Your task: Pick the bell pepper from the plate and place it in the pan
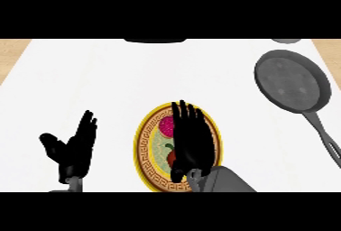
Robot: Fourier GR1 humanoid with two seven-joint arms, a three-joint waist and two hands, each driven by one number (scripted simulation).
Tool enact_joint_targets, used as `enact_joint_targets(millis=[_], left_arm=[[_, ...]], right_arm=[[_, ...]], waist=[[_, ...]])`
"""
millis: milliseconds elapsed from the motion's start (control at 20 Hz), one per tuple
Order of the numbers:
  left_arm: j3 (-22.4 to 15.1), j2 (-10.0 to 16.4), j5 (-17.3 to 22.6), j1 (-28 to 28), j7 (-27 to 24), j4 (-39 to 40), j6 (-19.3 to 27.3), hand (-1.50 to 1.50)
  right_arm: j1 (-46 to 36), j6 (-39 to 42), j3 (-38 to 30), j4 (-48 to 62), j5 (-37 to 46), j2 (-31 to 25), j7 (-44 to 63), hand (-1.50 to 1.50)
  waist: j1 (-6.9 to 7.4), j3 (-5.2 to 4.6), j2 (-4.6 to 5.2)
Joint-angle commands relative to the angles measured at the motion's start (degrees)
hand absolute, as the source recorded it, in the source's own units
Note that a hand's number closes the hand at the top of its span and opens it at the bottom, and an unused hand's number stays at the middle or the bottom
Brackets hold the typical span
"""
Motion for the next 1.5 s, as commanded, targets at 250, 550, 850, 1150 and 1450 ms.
enact_joint_targets(millis=[250,550,850,1150,1450], left_arm=[[0.97,0.66,1.03,2.30,0.83,-0.95,-1.02,0.00],[0.22,0.34,0.62,3.92,1.98,-2.77,-1.33,0.00],[1.97,-0.50,0.65,1.71,-0.28,1.33,-1.79,0.00],[2.61,0.65,1.12,3.48,-1.03,1.25,-4.19,0.00],[0.69,-2.07,-1.39,3.11,-0.83,0.13,-1.34,0.00]], right_arm=[[-3.66,11.82,-0.96,5.75,-14.06,0.42,8.28,-1.50],[-1.77,8.43,0.05,6.05,-11.74,0.42,6.98,-1.50],[-2.01,6.22,-4.05,8.94,-8.63,0.42,-0.85,-1.50],[1.78,0.82,2.52,10.00,-3.92,0.43,0.91,-1.50],[1.08,-3.20,3.14,14.47,-6.28,0.44,-6.61,1.50]], waist=[[-0.36,-0.24,0.03],[-0.73,-0.21,-0.03],[-0.81,-0.21,0.08],[-0.73,-0.21,0.06],[-0.65,-0.20,0.07]])
